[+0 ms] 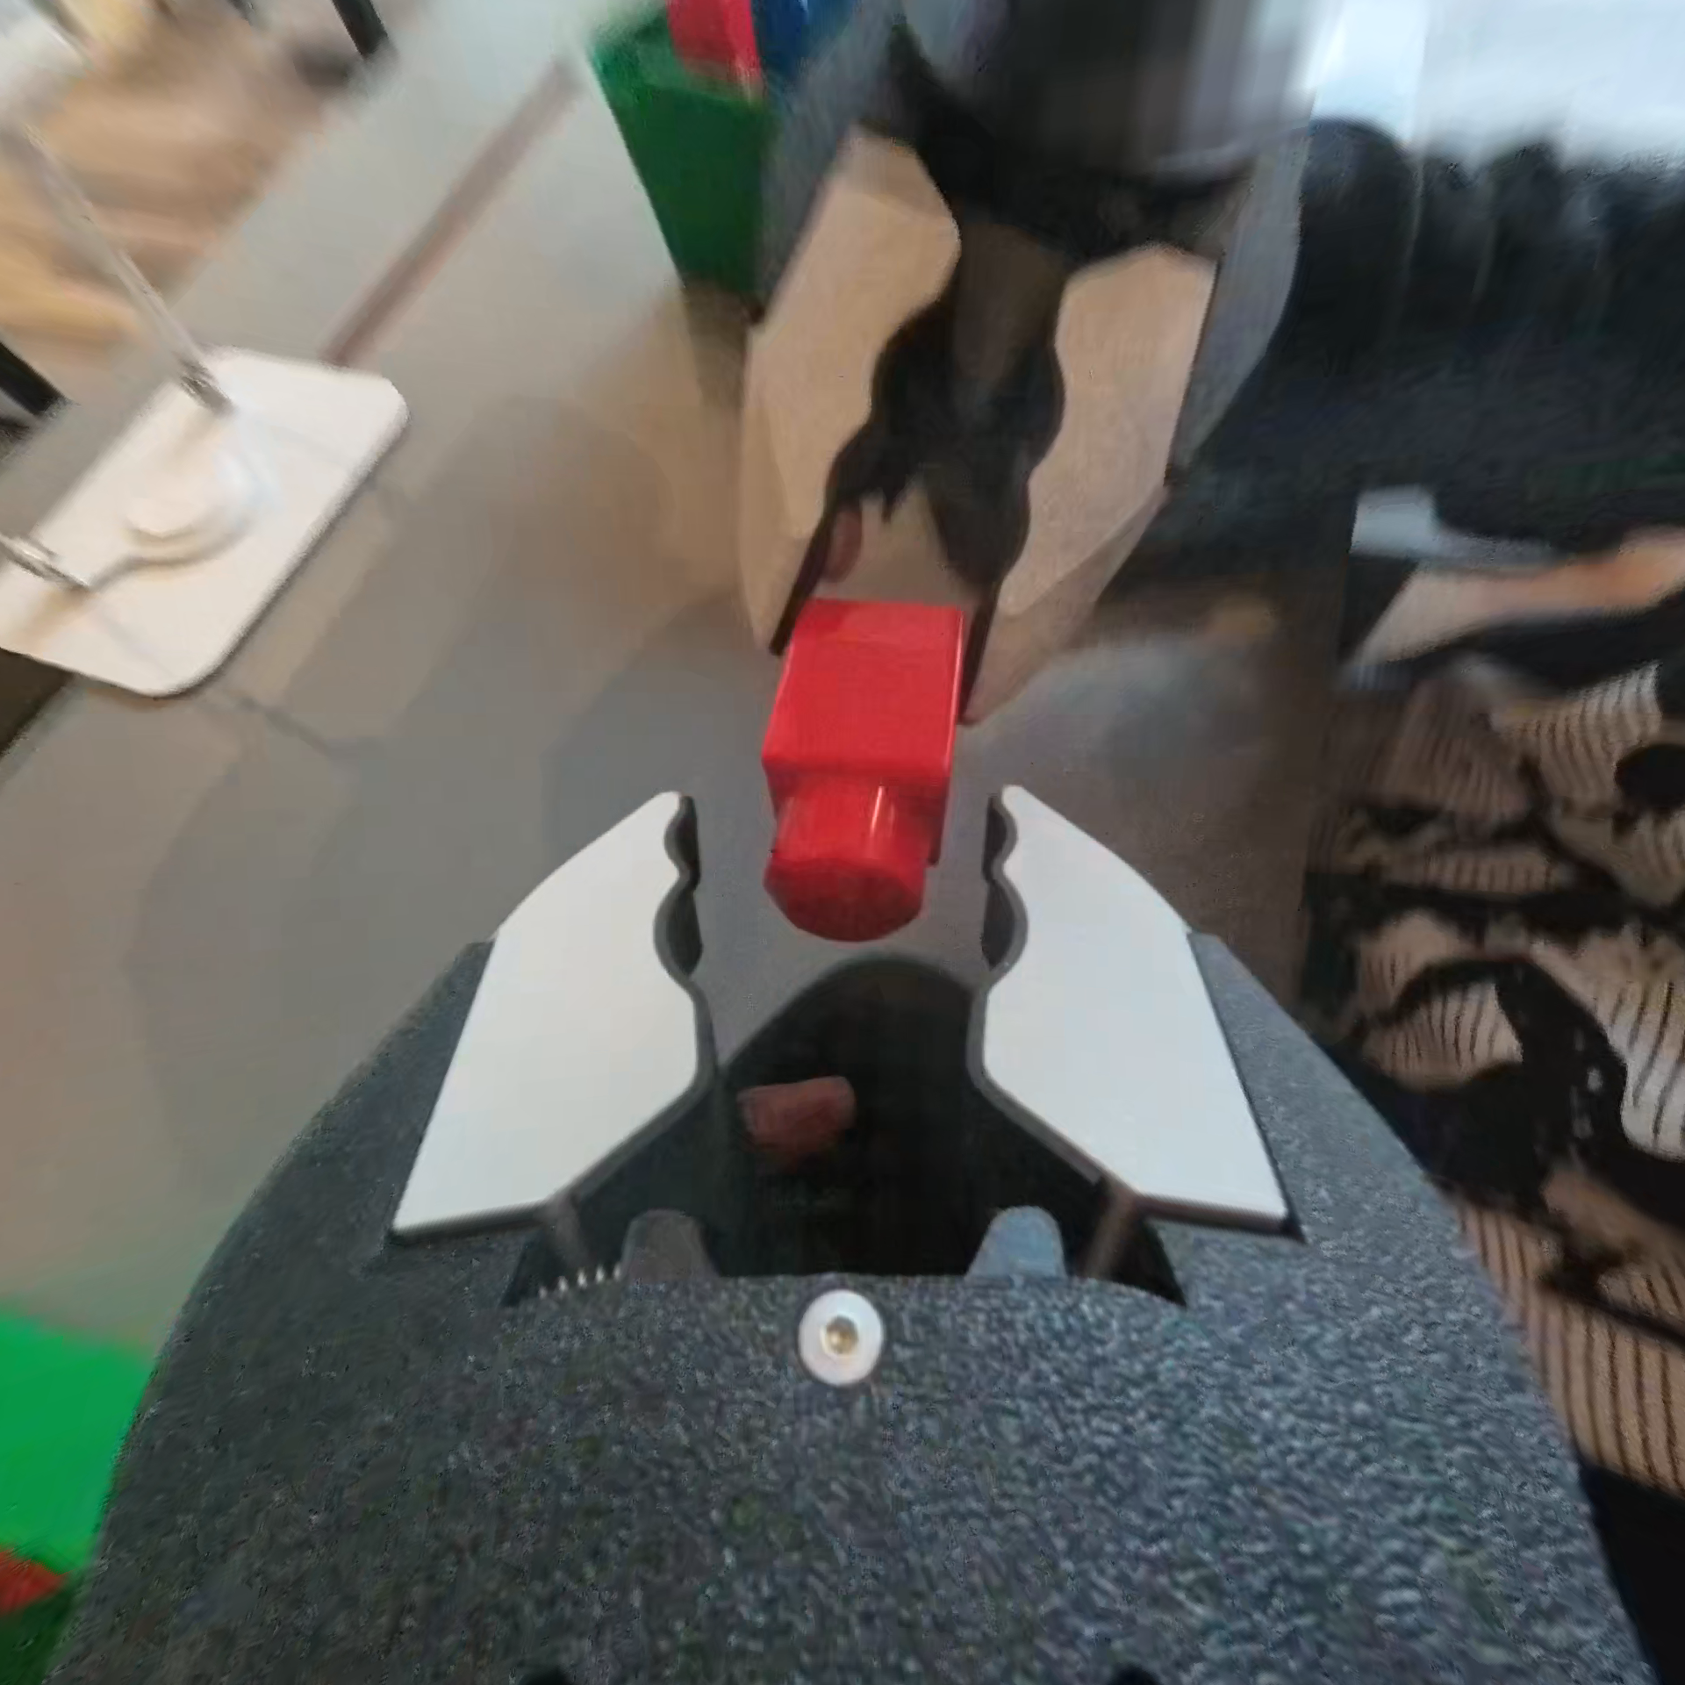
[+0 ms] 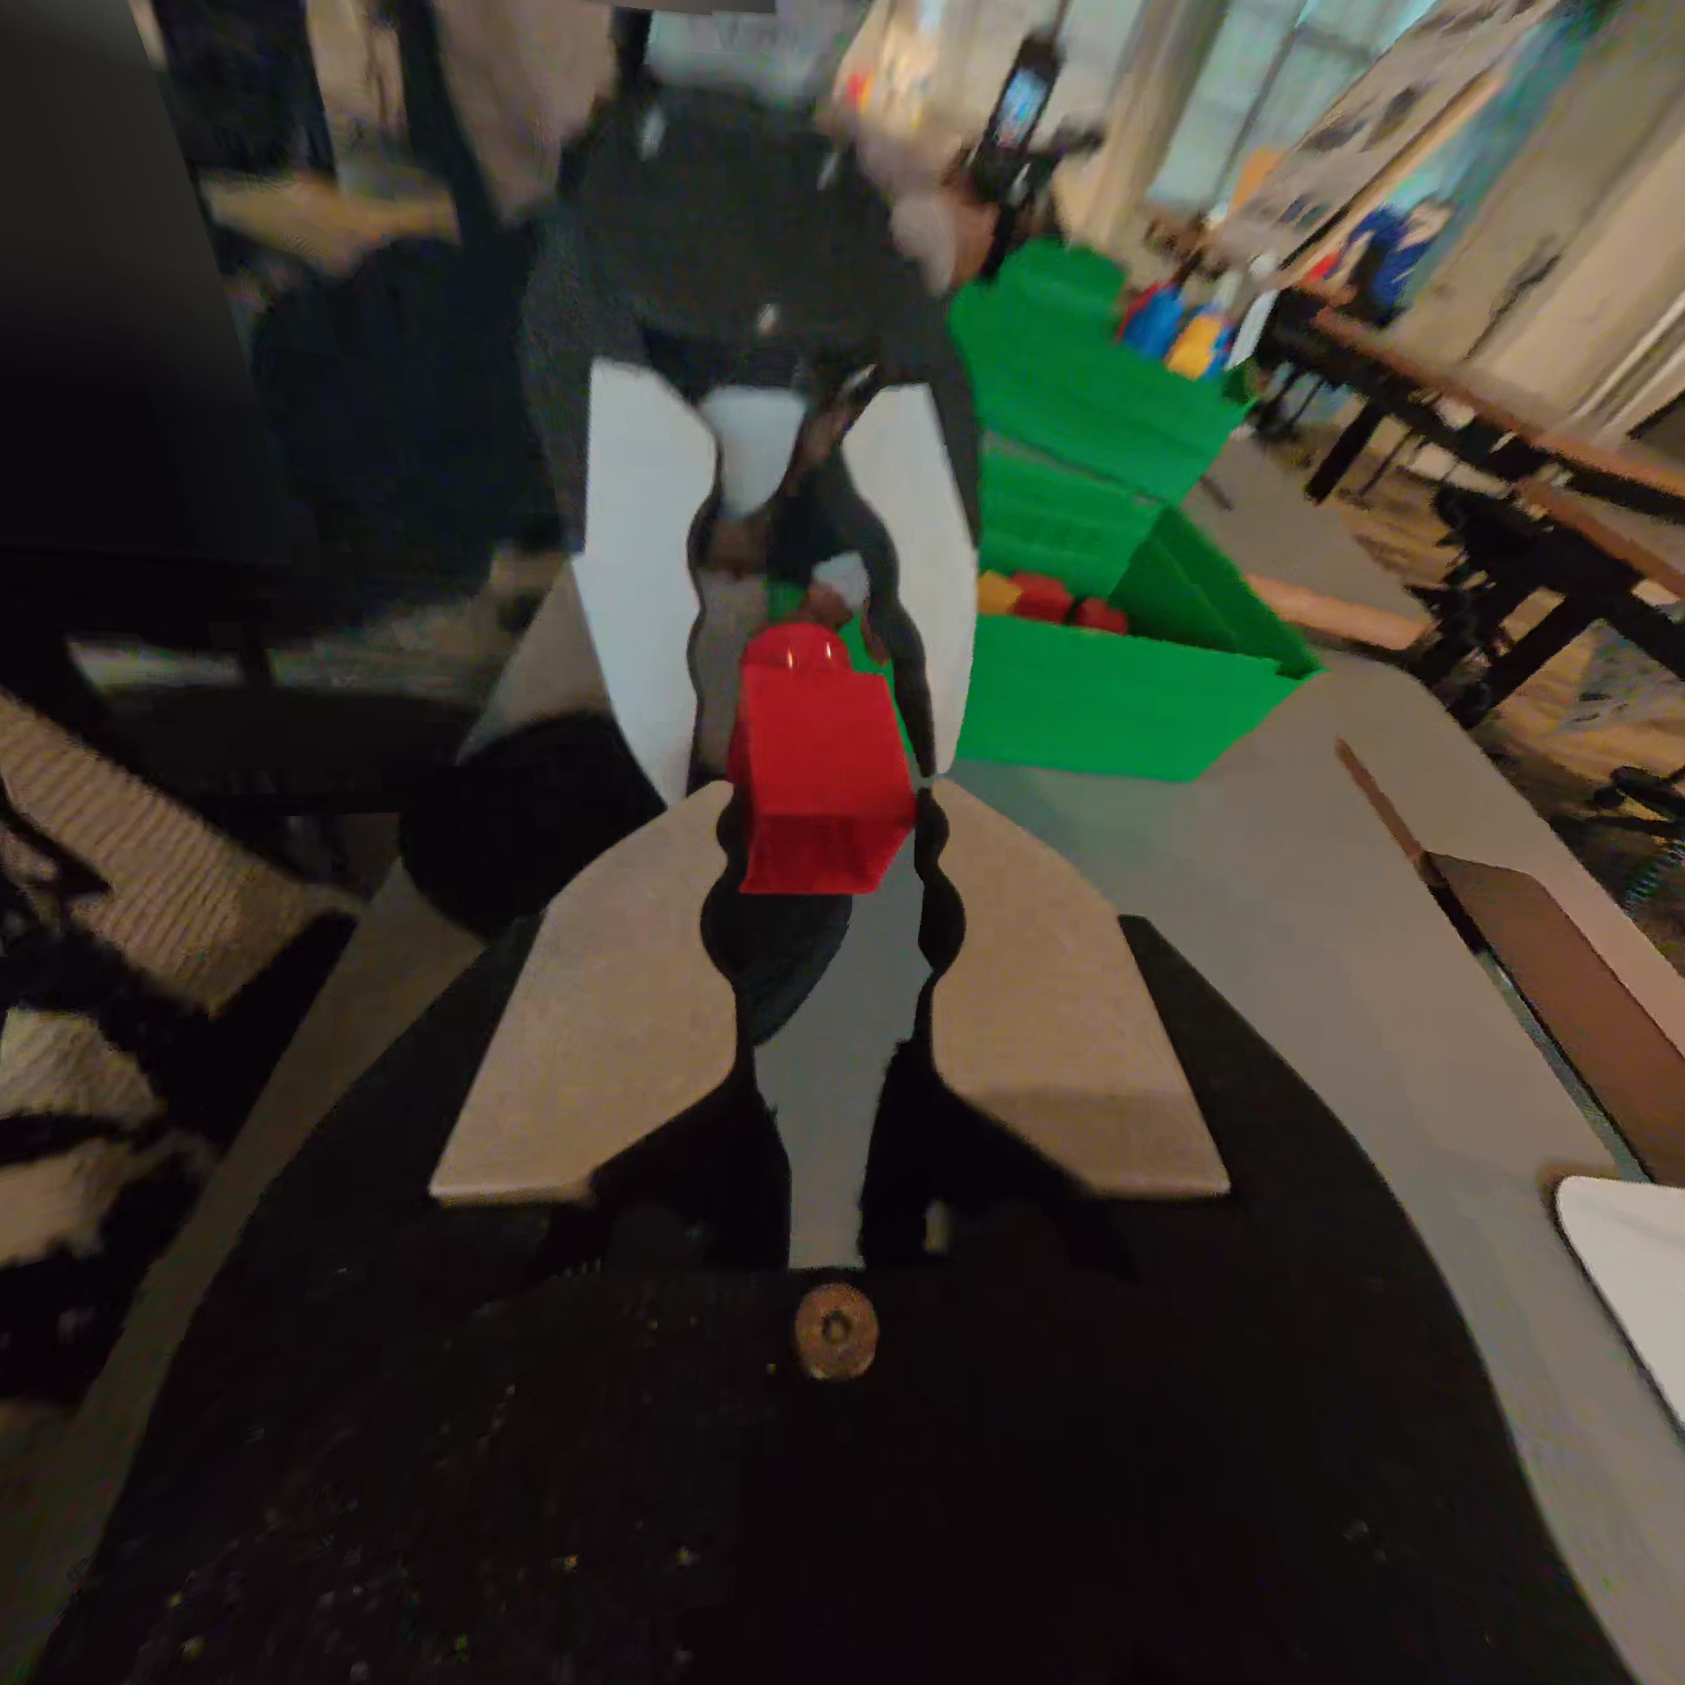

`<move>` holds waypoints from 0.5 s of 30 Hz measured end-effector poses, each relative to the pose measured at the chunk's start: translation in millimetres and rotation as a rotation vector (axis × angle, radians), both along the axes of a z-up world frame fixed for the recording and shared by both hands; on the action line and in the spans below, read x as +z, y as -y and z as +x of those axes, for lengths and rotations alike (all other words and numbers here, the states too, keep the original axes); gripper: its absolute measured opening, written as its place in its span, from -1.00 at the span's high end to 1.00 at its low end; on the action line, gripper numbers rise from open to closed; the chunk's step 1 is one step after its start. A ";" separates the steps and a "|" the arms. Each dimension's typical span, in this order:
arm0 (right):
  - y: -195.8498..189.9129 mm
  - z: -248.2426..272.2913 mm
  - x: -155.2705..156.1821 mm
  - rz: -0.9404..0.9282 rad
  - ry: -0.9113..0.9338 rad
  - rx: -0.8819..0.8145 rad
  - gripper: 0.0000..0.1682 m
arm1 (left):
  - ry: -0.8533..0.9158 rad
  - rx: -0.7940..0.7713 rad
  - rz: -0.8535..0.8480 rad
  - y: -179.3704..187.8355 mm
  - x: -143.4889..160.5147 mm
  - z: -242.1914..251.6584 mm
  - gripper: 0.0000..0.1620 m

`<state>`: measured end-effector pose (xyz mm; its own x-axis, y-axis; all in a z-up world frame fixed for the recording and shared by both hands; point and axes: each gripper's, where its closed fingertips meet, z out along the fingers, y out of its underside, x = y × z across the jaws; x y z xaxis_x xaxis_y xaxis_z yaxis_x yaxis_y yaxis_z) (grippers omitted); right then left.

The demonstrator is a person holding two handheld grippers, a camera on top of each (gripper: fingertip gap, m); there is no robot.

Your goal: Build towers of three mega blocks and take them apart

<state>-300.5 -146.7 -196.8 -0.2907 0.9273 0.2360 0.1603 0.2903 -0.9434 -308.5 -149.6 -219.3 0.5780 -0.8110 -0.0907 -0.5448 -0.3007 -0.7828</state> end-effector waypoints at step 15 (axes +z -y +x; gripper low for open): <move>-7.0 4.8 50.6 -0.548 -0.420 -0.011 0.58 | 0.909 0.137 0.251 -19.2 59.7 27.6 0.43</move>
